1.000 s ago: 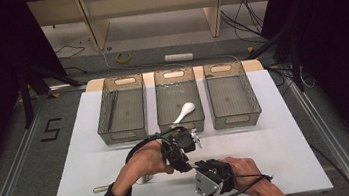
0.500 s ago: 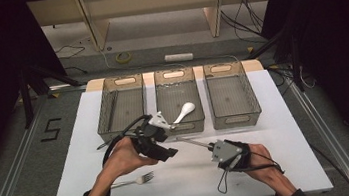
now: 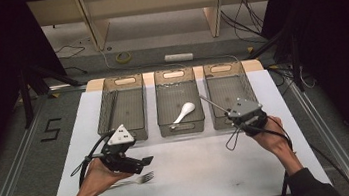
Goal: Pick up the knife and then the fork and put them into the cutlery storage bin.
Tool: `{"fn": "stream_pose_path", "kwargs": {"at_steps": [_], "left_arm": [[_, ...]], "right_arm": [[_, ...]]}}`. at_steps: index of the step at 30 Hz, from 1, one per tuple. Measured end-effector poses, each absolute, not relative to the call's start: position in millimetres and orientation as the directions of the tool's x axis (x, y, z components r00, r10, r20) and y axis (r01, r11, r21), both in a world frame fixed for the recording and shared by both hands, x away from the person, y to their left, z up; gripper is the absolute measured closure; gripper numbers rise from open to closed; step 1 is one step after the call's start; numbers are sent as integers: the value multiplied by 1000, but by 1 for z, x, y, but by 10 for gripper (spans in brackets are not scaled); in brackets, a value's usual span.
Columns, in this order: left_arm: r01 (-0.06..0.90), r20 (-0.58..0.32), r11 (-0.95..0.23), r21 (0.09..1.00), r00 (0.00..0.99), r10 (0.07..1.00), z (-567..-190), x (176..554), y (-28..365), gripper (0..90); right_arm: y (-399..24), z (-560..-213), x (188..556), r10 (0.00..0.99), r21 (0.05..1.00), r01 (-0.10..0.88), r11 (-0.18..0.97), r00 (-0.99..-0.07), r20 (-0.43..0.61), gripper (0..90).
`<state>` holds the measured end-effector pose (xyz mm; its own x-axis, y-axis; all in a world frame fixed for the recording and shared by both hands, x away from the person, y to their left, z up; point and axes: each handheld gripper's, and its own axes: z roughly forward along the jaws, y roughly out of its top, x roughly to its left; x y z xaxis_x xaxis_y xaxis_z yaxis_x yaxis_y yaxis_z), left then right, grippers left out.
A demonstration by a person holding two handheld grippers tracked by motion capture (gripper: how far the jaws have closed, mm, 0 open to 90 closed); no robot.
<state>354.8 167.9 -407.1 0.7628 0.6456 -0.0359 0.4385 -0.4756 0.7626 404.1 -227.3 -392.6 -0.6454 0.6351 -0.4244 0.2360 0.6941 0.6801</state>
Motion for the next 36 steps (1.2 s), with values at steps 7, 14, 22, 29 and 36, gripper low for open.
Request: {"fn": "stream_pose_path", "kwargs": {"at_steps": [7, 14, 22, 29, 36], "left_arm": [[478, -85, -396, 784, 714, 695, -414, 353, 186, 161], [513, -82, -412, 753, 694, 716, -422, 349, 195, 162], [524, -109, -394, 755, 693, 712, -427, 346, 202, 162], [519, -113, -408, 751, 710, 695, -427, 344, 202, 158], [489, -106, -400, 775, 725, 681, -424, 340, 201, 158]], "right_arm": [[-233, -378, 441, 697, 695, 301, 653, -599, -394, 841], [-231, -372, 477, 738, 685, 382, 620, -579, -346, 840], [-236, -376, 510, 803, 694, 478, 539, -541, -250, 840], [-238, -380, 524, 833, 686, 525, 504, -506, -225, 839], [-238, -390, 531, 850, 674, 559, 484, -483, -210, 839]]}}
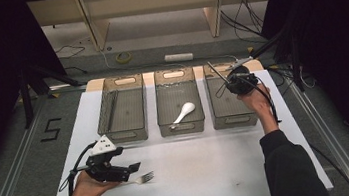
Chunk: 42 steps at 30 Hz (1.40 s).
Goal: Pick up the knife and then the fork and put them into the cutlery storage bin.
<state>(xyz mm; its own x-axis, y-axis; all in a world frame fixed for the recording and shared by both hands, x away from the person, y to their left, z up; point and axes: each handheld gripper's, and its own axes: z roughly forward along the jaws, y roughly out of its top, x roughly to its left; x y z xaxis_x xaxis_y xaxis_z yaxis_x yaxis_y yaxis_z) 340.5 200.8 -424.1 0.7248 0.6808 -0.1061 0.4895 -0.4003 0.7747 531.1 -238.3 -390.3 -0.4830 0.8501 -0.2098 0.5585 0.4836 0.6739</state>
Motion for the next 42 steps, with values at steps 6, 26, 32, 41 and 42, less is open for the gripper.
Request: {"fn": "stream_pose_path", "kwargs": {"at_steps": [6, 26, 32, 41, 42], "left_arm": [[476, -138, -349, 807, 727, 672, -422, 338, 203, 158], [495, -143, -358, 792, 720, 679, -426, 340, 202, 158], [502, -146, -362, 785, 718, 680, -427, 340, 201, 158], [510, -128, -394, 764, 719, 683, -427, 341, 200, 158], [513, -128, -397, 761, 719, 683, -427, 341, 200, 158]], "right_arm": [[-236, -399, 536, 862, 668, 577, 470, -463, -206, 838], [-227, -408, 534, 875, 666, 595, 449, -443, -195, 530], [-229, -399, 525, 876, 701, 577, 420, -459, -147, 408], [-234, -372, 490, 858, 787, 497, 366, -507, -79, 341], [-234, -369, 484, 853, 795, 487, 362, -517, -72, 341]]}}
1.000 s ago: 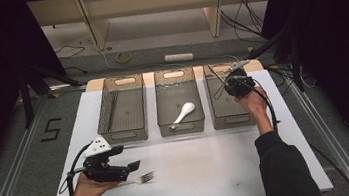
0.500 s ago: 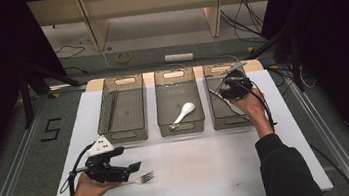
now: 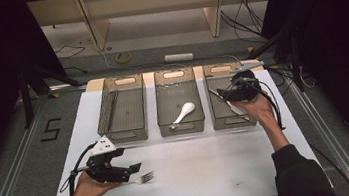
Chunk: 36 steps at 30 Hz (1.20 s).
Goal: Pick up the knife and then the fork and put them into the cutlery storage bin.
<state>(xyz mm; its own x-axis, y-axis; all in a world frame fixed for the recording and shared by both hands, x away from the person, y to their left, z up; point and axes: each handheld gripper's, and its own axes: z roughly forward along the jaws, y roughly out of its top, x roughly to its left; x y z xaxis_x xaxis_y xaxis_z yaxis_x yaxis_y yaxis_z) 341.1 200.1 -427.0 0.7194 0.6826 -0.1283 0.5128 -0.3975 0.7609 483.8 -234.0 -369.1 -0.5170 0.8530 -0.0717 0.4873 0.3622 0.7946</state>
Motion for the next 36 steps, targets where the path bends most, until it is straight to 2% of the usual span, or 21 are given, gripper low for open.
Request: {"fn": "stream_pose_path", "kwargs": {"at_steps": [8, 22, 36], "left_arm": [[529, -110, -437, 727, 718, 687, -428, 342, 198, 159], [530, -41, -543, 651, 739, 672, -428, 341, 194, 160], [574, 45, -691, 439, 754, 655, -427, 342, 197, 252]], "right_arm": [[-233, -370, 437, 805, 819, 434, 375, -591, -55, 332], [-231, -393, 387, 754, 835, 419, 357, -657, 8, 289], [-233, -411, 342, 709, 848, 404, 343, -703, 47, 282]]}}
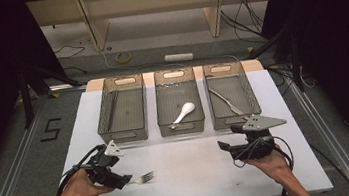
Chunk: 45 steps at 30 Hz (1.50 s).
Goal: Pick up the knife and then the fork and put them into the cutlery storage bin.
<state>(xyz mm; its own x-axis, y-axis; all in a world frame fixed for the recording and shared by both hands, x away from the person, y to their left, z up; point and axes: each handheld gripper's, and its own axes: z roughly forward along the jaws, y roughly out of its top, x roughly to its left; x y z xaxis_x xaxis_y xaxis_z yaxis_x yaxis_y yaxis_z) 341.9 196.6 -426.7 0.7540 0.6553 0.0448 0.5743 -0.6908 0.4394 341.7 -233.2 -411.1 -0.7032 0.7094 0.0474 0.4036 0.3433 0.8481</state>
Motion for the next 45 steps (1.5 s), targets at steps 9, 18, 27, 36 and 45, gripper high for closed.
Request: {"fn": "stream_pose_path", "kwargs": {"at_steps": [9, 18, 27, 36, 45], "left_arm": [[606, 9, -710, 359, 758, 652, -435, 343, 205, 314], [611, 4, -736, 291, 769, 640, -446, 343, 210, 392], [604, 9, -752, 263, 778, 628, -449, 343, 209, 462], [576, 21, -786, 224, 804, 595, -453, 344, 207, 542], [569, 19, -802, 184, 814, 581, -459, 347, 204, 661]], "right_arm": [[-234, -419, 325, 703, 860, 399, 319, -708, 67, 274], [-233, -425, 320, 698, 854, 407, 324, -712, 74, 262], [-231, -427, 319, 691, 847, 407, 343, -720, 66, 262], [-230, -428, 319, 691, 844, 408, 347, -720, 64, 263], [-229, -429, 319, 685, 840, 407, 360, -726, 59, 264]]}}
